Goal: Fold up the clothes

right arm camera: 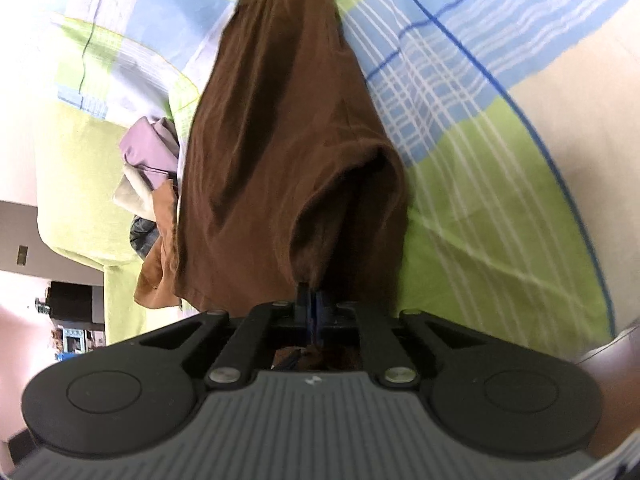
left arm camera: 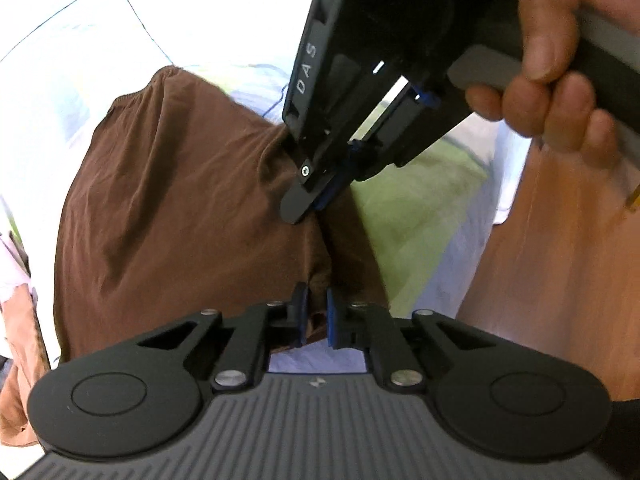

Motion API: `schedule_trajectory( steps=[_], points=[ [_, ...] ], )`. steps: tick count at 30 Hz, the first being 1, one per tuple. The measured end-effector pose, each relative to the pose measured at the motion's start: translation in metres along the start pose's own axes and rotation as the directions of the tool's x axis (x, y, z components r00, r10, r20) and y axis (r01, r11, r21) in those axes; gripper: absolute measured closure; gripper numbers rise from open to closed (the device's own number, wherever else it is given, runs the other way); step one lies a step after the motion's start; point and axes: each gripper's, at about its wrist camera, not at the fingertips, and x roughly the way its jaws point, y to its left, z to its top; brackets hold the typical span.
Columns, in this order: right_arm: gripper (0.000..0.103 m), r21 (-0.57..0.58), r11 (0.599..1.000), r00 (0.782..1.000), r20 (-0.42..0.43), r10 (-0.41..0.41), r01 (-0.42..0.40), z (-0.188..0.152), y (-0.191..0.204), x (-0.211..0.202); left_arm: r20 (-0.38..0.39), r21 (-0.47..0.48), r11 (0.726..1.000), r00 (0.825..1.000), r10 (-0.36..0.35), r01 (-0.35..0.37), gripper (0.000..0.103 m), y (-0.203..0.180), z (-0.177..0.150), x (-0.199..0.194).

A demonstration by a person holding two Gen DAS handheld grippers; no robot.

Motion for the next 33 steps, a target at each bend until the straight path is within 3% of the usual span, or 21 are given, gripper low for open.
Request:
schedule_trajectory(
  steps=[5, 6, 8, 9, 11, 13, 14, 17, 19, 22, 24, 26, 30, 33],
  points=[
    [0.102, -0.025, 0.998, 0.998, -0.031, -0.062, 0.062, -0.005, -0.014, -0.002, -0.054, 0.096, 0.995, 0.999, 0.003, 0.002, 0.095, -0.021, 0.000, 0.016],
    [0.101, -0.011, 0.998, 0.997, -0.039, -0.067, 0.067, -0.006, -0.020, 0.001, -0.079, 0.134, 0.991, 0.996, 0.032, -0.021, 0.094, -0.028, -0.003, 0.025],
    [0.101, 0.024, 0.997, 0.996, -0.049, -0.075, 0.076, -0.007, -0.028, 0.006, -0.098, 0.216, 0.975, 0.993, 0.063, -0.040, 0.084, -0.041, -0.005, 0.031],
    [0.099, 0.032, 0.996, 0.996, -0.047, -0.078, 0.080, -0.007, -0.029, 0.007, -0.099, 0.225, 0.974, 0.994, 0.055, -0.031, 0.070, -0.043, -0.005, 0.030],
    [0.087, -0.013, 0.991, 0.991, -0.032, -0.130, 0.130, -0.010, -0.019, 0.003, -0.120, 0.232, 0.972, 0.993, -0.019, 0.046, 0.068, -0.049, -0.007, 0.020],
    [0.085, -0.084, 0.973, 0.976, -0.008, -0.216, 0.214, -0.016, -0.006, -0.005, -0.130, 0.265, 0.963, 0.991, -0.005, 0.040, 0.064, -0.050, -0.014, 0.011],
    [0.082, -0.126, 0.957, 0.965, 0.009, -0.261, 0.260, -0.019, 0.004, -0.010, -0.135, 0.272, 0.962, 0.990, 0.027, 0.011, 0.064, -0.044, -0.019, 0.006],
    [0.082, -0.253, 0.931, 0.965, 0.088, -0.247, 0.262, -0.033, 0.031, -0.023, -0.167, 0.249, 0.965, 0.978, 0.128, -0.084, 0.064, -0.010, -0.029, -0.005],
    [0.082, -0.290, 0.923, 0.967, 0.104, -0.231, 0.251, -0.039, 0.038, -0.023, -0.191, 0.221, 0.963, 0.961, 0.201, -0.157, 0.064, 0.023, -0.034, -0.007],
    [0.082, -0.362, 0.885, 0.956, 0.083, -0.282, 0.293, -0.051, 0.045, -0.007, -0.226, 0.180, 0.950, 0.929, 0.293, -0.256, 0.064, 0.077, -0.041, -0.006],
    [0.079, -0.406, 0.859, 0.948, 0.086, -0.305, 0.313, -0.058, 0.057, 0.002, -0.242, 0.147, 0.951, 0.922, 0.301, -0.272, 0.064, 0.113, -0.042, 0.001],
    [0.062, -0.430, 0.845, 0.947, 0.099, -0.306, 0.318, -0.063, 0.068, 0.005, -0.255, 0.107, 0.957, 0.923, 0.287, -0.268, 0.064, 0.144, -0.045, 0.008],
    [0.062, -0.482, 0.810, 0.941, 0.123, -0.314, 0.334, -0.073, 0.099, 0.025, -0.250, 0.068, 0.979, 0.947, 0.203, -0.192, 0.064, 0.177, -0.051, 0.018],
    [0.061, -0.465, 0.812, 0.935, 0.153, -0.320, 0.354, -0.077, 0.120, 0.040, -0.232, 0.054, 0.991, 0.963, 0.135, -0.126, 0.064, 0.187, -0.057, 0.017]
  ],
)
